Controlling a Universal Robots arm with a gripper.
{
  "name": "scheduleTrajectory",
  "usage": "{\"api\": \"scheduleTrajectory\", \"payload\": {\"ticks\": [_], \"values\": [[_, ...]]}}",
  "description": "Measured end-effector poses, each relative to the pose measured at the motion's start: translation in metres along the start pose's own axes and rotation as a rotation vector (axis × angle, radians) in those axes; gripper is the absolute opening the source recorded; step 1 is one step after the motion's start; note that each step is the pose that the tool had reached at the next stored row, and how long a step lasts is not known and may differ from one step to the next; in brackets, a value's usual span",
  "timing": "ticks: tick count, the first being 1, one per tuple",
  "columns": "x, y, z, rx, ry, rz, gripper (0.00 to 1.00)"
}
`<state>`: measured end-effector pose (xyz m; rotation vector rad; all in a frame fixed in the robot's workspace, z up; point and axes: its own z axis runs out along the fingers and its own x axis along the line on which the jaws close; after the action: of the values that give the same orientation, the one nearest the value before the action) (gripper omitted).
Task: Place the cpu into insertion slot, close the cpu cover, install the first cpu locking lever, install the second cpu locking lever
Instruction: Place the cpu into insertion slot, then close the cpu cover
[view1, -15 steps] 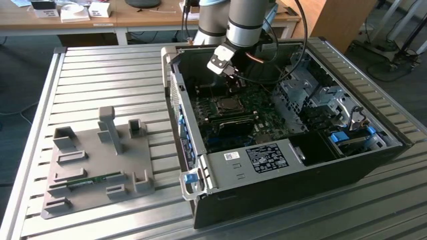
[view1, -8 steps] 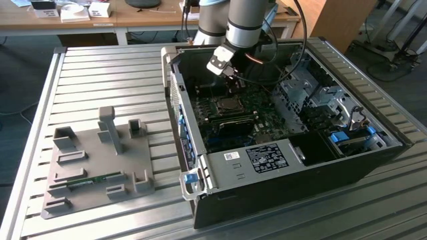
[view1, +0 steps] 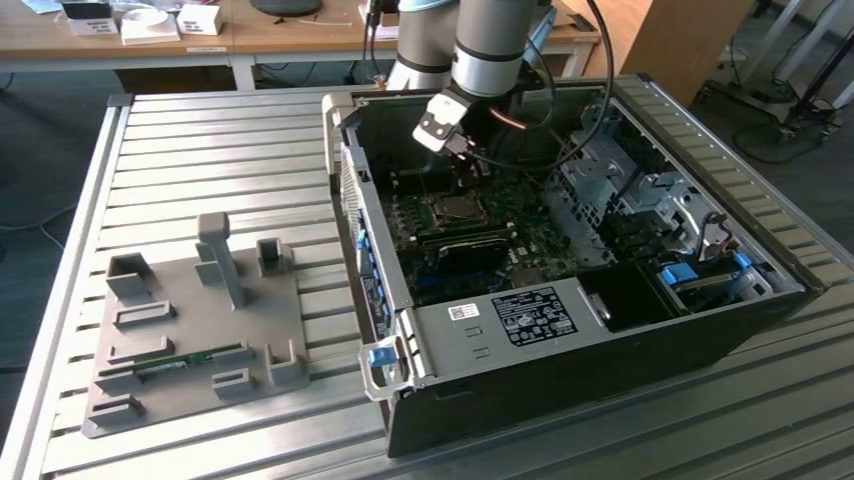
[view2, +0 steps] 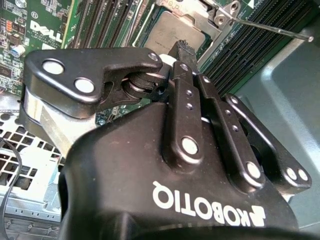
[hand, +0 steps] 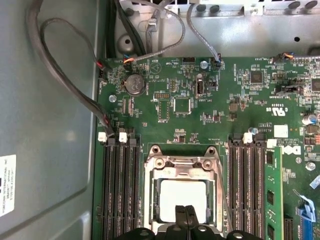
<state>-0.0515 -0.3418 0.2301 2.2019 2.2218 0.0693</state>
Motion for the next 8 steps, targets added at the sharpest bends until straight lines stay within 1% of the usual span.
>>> {"api": "scheduleTrajectory", "payload": {"ticks": [2, 8], "values": [[0.0, -0.0023, 0.0, -0.0006, 0.0, 0.0, 0.11], [0.0, -0.0034, 0.0, -0.0007, -0.0001, 0.0, 0.11]]}}
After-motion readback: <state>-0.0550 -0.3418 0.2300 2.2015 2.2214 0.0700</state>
